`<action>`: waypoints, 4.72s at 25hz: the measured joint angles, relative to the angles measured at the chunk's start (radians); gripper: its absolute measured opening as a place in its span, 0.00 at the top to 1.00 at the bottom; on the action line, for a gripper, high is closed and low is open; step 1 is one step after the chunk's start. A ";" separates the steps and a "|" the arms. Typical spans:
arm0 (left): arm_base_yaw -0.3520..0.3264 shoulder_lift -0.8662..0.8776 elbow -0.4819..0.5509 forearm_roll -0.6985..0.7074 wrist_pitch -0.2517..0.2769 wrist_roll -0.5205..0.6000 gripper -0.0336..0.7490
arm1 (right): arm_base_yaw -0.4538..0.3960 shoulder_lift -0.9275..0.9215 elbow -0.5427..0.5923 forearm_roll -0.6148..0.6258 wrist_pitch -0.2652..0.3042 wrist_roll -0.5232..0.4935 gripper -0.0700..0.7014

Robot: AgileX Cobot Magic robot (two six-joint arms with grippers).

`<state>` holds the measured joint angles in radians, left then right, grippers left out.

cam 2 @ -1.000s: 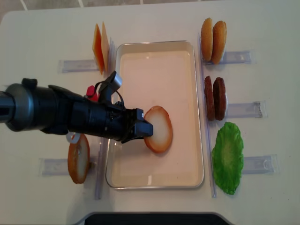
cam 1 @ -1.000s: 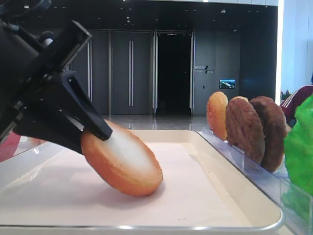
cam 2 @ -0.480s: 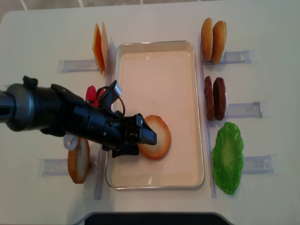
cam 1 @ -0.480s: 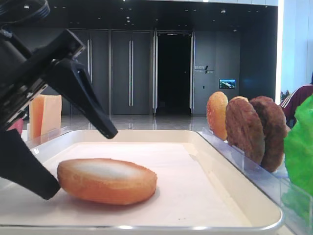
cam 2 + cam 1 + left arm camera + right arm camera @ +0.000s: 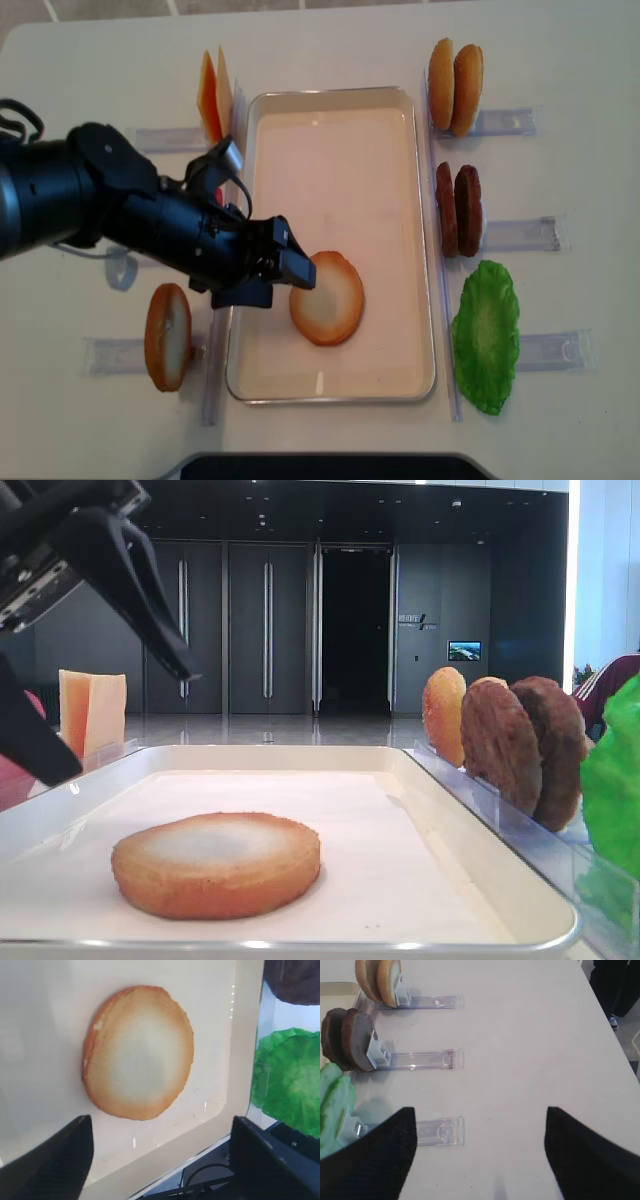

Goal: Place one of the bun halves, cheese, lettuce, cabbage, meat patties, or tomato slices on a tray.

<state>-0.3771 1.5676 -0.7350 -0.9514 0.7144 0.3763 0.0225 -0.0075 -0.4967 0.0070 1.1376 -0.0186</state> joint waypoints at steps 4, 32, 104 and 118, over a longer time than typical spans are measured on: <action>0.000 -0.036 -0.099 0.143 0.069 -0.112 0.13 | 0.000 0.000 0.000 0.000 0.000 0.000 0.22; 0.342 -0.119 -0.393 1.108 0.500 -0.435 0.13 | 0.000 0.000 0.000 0.000 0.000 0.000 0.22; 0.483 -1.583 0.263 1.034 0.396 -0.437 0.70 | 0.000 0.000 0.000 0.001 0.000 0.000 0.22; 0.483 -1.583 0.263 1.034 0.396 -0.437 0.86 | 0.000 0.000 0.000 0.001 0.000 0.000 0.22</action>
<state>0.1063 -0.0152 -0.4718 0.0821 1.1102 -0.0611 0.0225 -0.0075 -0.4967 0.0078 1.1376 -0.0186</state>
